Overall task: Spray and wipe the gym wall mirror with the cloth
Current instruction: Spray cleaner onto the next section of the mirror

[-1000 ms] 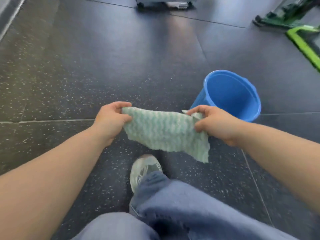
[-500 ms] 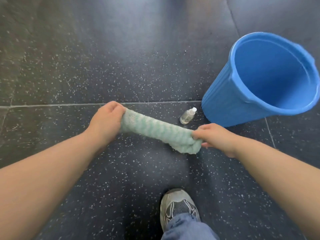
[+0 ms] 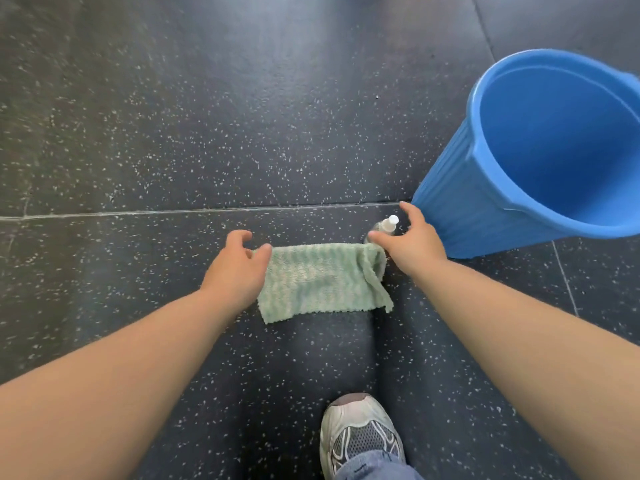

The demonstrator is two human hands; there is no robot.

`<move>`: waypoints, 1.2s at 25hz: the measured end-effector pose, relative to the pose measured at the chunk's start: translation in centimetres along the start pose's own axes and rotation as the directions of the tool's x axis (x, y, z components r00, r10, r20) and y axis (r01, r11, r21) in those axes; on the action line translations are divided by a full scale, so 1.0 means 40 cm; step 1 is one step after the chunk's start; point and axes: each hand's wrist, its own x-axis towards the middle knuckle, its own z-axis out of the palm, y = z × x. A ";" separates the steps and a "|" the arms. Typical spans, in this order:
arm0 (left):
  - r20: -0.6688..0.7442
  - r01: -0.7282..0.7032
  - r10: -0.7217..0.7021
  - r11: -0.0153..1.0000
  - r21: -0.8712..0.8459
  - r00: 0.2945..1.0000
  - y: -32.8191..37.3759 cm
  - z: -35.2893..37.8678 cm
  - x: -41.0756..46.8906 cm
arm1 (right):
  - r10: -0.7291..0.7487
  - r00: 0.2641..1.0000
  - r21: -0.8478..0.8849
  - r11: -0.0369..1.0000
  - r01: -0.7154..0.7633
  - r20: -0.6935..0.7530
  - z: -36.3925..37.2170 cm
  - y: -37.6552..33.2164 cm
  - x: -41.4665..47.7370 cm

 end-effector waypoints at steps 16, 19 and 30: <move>0.053 0.296 -0.299 0.872 -0.390 0.953 -0.124 -0.009 -0.008 | -0.244 0.963 -0.198 0.944 0.263 0.115 0.024 -0.157 -0.147; 0.000 0.228 -0.259 0.849 -0.477 0.966 -0.037 -0.093 -0.104 | -0.289 0.921 0.006 0.955 0.298 0.263 -0.014 -0.260 -0.257; -0.172 -0.009 -0.110 0.816 -0.578 0.979 0.565 -0.936 -0.688 | -0.403 0.740 0.541 0.839 0.063 0.538 -0.612 -0.997 -0.850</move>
